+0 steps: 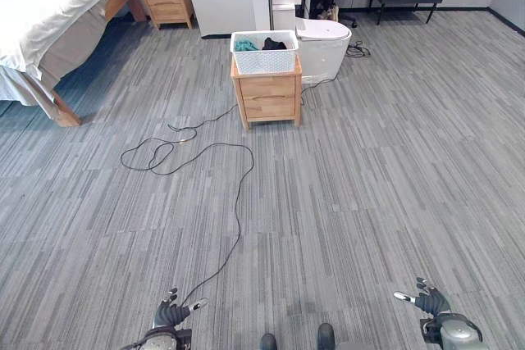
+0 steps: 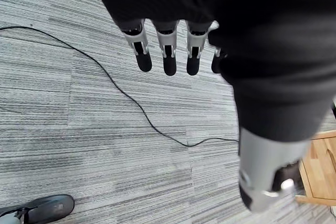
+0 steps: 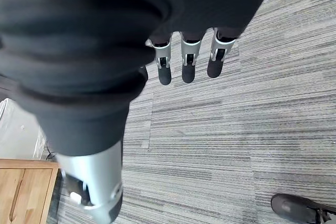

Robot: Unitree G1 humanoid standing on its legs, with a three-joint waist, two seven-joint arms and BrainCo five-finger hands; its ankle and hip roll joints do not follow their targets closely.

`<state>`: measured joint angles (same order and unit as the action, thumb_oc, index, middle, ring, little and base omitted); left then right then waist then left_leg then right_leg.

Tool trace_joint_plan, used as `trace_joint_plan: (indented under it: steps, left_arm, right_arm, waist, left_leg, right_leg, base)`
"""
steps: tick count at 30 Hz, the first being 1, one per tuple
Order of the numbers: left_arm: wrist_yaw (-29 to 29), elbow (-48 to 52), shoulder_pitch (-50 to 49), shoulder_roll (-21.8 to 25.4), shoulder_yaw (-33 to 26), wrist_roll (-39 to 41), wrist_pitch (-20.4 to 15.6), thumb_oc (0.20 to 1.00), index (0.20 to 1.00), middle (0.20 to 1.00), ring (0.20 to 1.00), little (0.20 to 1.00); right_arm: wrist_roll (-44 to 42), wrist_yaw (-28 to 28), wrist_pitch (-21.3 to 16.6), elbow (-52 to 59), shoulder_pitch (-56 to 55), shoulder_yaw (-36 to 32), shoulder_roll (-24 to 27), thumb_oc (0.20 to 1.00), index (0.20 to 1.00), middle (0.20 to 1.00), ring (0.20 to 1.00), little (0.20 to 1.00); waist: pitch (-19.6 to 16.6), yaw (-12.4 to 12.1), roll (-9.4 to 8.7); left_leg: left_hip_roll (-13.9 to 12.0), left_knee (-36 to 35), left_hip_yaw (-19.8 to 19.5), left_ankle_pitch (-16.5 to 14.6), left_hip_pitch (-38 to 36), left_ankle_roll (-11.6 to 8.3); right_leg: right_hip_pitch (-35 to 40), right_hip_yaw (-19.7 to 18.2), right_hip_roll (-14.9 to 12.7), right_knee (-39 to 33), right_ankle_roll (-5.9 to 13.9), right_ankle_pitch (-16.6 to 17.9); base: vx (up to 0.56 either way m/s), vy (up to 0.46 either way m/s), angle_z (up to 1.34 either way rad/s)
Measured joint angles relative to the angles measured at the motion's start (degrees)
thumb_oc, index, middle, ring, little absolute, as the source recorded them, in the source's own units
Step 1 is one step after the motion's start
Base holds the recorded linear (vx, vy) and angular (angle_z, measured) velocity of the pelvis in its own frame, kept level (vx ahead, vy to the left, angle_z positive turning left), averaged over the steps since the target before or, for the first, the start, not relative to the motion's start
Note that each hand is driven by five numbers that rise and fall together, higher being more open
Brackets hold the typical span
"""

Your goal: Grab the laundry basket,head to the washer,open it,put in the laundry and shut it.

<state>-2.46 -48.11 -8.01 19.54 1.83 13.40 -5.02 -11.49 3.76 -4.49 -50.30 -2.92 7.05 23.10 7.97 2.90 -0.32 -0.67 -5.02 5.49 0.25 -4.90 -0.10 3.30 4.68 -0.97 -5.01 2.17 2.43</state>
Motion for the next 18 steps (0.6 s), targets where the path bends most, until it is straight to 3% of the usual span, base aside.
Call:
trace_joint_plan:
  steps: [18]
  left_arm:
    - [-1.83,3.14,1.35,0.09,-0.31,4.42,0.0,1.0,1.0,1.0,1.0,1.0]
  right_arm:
    - [-0.41,1.3,0.06,-0.27,2.98,0.16,-2.37,1.0,1.0,1.0,1.0,1.0]
  waist:
    - [2.48,-1.98,-2.86]
  left_leg:
    - [1.04,0.36,0.41,0.12,3.91,1.24]
  right_leg:
    - [-4.24,-0.55,-0.8,0.4,0.35,0.77]
  base:
    - [0.02,0.082,-0.02]
